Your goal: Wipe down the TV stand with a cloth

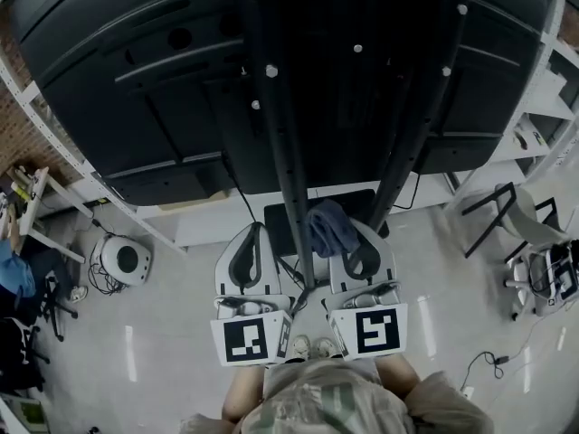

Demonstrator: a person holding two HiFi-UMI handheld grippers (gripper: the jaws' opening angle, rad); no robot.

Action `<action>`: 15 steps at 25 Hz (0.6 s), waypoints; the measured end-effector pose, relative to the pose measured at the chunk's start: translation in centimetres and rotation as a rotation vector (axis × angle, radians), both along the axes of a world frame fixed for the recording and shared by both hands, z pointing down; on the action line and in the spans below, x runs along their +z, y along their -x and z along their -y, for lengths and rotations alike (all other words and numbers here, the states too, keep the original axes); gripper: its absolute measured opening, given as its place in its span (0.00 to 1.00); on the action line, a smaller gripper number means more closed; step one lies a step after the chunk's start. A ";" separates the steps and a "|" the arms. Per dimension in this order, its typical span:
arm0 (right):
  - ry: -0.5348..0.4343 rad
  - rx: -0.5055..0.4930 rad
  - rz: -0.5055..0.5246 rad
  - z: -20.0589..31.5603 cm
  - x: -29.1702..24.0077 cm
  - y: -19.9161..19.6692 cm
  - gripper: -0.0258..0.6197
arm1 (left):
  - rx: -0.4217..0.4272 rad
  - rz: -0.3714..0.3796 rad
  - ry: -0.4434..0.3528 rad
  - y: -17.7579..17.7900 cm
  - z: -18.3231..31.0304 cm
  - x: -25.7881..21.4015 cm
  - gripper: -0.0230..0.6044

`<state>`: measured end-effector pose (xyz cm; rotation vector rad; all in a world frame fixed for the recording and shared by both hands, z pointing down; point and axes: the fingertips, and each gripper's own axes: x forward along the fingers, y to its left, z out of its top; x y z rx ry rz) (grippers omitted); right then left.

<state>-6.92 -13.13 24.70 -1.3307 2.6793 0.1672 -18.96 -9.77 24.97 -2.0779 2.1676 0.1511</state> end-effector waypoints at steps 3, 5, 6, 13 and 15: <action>-0.007 0.022 -0.006 0.1 0.3 -0.7 0.13 | 0.004 -0.003 -0.008 -0.1 -0.2 -0.2 0.06; 0.006 0.028 -0.007 0.1 0.7 -0.9 0.13 | 0.006 -0.004 -0.013 -0.1 -0.2 -0.3 0.06; 0.012 0.032 -0.009 0.1 0.8 -1.0 0.13 | 0.007 -0.005 -0.014 -0.2 -0.3 -0.3 0.06; 0.022 0.060 -0.023 0.3 1.1 -1.7 0.13 | 0.023 -0.008 -0.015 -0.6 -0.3 -0.3 0.06; 0.025 0.059 -0.028 0.2 1.3 -1.6 0.13 | 0.025 -0.011 -0.014 -0.5 -0.4 -0.2 0.06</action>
